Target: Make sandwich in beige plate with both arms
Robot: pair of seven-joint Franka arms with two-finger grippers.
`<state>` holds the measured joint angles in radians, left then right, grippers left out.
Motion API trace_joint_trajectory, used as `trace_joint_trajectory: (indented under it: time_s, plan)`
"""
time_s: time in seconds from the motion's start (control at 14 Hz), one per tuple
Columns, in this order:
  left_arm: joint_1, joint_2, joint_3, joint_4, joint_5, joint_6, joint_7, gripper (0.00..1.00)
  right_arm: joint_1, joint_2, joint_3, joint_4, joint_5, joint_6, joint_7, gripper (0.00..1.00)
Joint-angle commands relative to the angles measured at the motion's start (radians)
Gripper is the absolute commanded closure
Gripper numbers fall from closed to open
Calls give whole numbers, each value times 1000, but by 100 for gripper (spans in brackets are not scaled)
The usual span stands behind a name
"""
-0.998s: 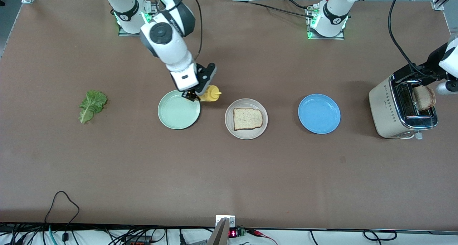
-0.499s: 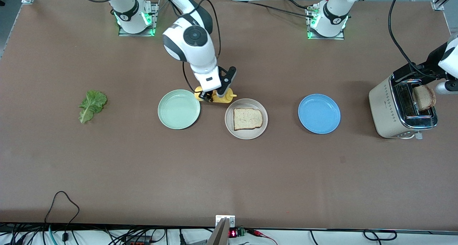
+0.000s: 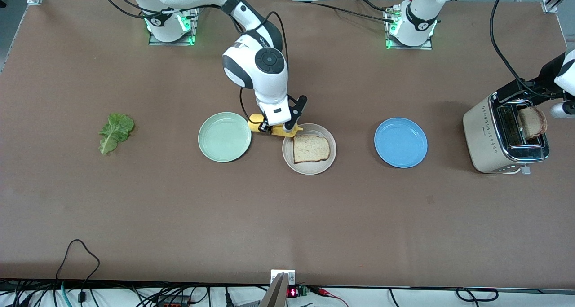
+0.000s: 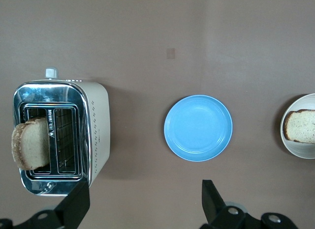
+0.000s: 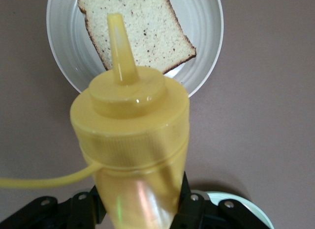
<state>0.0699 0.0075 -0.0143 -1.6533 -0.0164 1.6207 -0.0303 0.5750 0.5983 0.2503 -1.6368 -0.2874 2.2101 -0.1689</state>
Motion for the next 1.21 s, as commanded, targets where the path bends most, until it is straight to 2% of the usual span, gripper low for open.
trace_joint_trajectory:
  time_s: [0.0, 0.07, 0.29, 0.64, 1.14]
  plan:
    - [7, -9, -4, -5, -13, -10, 0, 0, 17, 32, -17, 49, -38, -32, 20, 79]
    - [7, -9, -6, -5, -13, -12, 0, 0, 23, 50, -20, 69, -39, -32, 22, 79]
    - [7, -11, -4, -5, -13, -13, 1, 0, 77, 100, -98, 120, -35, -30, 20, 79]
    - [5, -11, -7, 0, -13, -28, 1, 0, 79, 118, -103, 121, -36, -24, 22, 79]
    - [7, -9, -4, -2, -13, -28, 1, 0, 72, 86, -102, 138, -1, -38, 20, 79]
